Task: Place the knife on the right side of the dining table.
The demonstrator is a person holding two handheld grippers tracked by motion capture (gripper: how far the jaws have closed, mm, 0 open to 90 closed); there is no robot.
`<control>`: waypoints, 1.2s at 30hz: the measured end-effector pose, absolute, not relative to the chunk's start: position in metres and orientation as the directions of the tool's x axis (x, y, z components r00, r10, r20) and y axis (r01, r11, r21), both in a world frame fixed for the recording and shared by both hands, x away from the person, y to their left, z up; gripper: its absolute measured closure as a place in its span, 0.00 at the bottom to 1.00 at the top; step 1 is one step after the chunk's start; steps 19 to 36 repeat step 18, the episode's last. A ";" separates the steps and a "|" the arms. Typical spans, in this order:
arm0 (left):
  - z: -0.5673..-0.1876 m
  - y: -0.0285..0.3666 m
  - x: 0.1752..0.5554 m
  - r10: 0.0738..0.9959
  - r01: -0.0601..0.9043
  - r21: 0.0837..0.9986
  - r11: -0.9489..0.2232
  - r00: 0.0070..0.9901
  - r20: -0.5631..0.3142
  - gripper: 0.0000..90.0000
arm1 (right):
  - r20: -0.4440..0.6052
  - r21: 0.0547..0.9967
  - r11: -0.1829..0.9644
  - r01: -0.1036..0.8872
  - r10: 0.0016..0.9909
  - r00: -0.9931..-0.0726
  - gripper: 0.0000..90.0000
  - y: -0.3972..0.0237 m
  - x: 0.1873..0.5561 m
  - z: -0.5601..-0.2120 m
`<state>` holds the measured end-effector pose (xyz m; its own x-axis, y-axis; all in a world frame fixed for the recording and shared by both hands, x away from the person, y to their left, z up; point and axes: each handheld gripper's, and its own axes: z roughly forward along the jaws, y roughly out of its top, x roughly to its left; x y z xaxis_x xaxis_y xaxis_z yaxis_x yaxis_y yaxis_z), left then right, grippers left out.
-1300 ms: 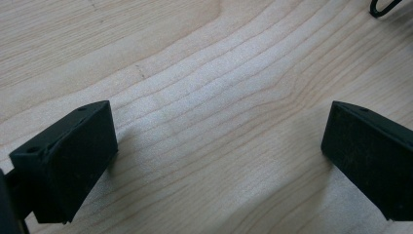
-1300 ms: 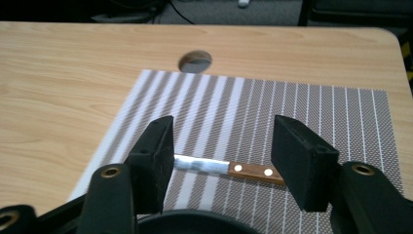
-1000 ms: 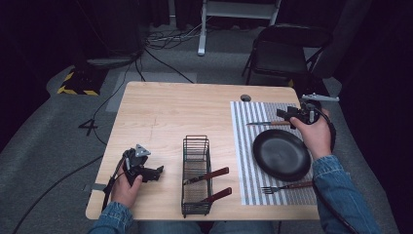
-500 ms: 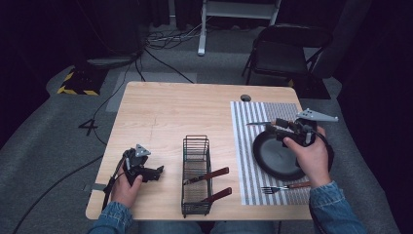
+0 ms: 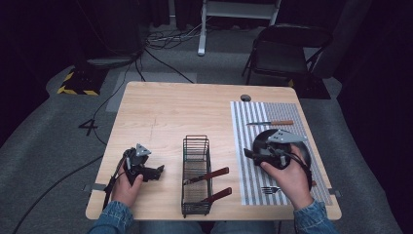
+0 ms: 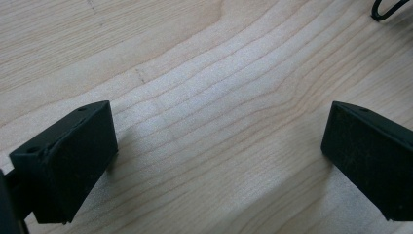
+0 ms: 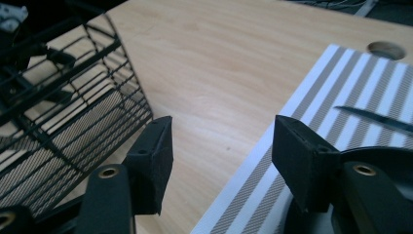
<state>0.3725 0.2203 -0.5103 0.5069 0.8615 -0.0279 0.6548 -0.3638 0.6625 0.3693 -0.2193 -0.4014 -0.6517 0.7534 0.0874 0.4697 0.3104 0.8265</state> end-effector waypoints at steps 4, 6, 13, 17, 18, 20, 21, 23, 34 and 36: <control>-0.510 0.220 0.373 0.861 0.655 0.662 -0.364 0.507 -0.029 0.00 | 0.093 0.817 0.326 0.475 0.738 -0.668 0.46 -0.207 0.363 -0.417; -0.510 0.220 0.373 0.861 0.655 0.663 -0.363 0.507 -0.029 0.00 | 0.096 0.814 0.334 0.475 0.729 -0.678 0.46 -0.199 0.359 -0.428; -0.510 0.220 0.373 0.861 0.655 0.663 -0.364 0.507 -0.028 0.00 | 0.069 0.797 0.390 0.461 0.699 -0.712 0.46 -0.168 0.345 -0.474; -0.510 0.220 0.373 0.861 0.655 0.663 -0.363 0.507 -0.030 0.00 | 0.045 0.779 0.439 0.448 0.673 -0.738 0.46 -0.151 0.337 -0.496; -0.510 0.220 0.373 0.861 0.655 0.663 -0.363 0.507 -0.030 0.00 | 0.044 0.775 0.445 0.450 0.671 -0.740 0.45 -0.148 0.335 -0.501; -0.510 0.220 0.373 0.861 0.655 0.663 -0.363 0.507 -0.030 0.00 | 0.044 0.775 0.445 0.450 0.671 -0.740 0.45 -0.148 0.335 -0.501; -0.510 0.220 0.373 0.861 0.655 0.663 -0.363 0.507 -0.030 0.00 | 0.044 0.775 0.445 0.450 0.671 -0.740 0.45 -0.148 0.335 -0.501; -0.510 0.220 0.373 0.861 0.655 0.663 -0.363 0.507 -0.030 0.00 | 0.044 0.775 0.445 0.450 0.671 -0.740 0.45 -0.148 0.335 -0.501; -0.510 0.220 0.373 0.861 0.655 0.663 -0.363 0.507 -0.030 0.00 | 0.044 0.775 0.445 0.450 0.671 -0.740 0.45 -0.148 0.335 -0.501; -0.510 0.220 0.373 0.861 0.655 0.663 -0.363 0.507 -0.030 0.00 | 0.044 0.775 0.445 0.450 0.671 -0.740 0.45 -0.148 0.335 -0.501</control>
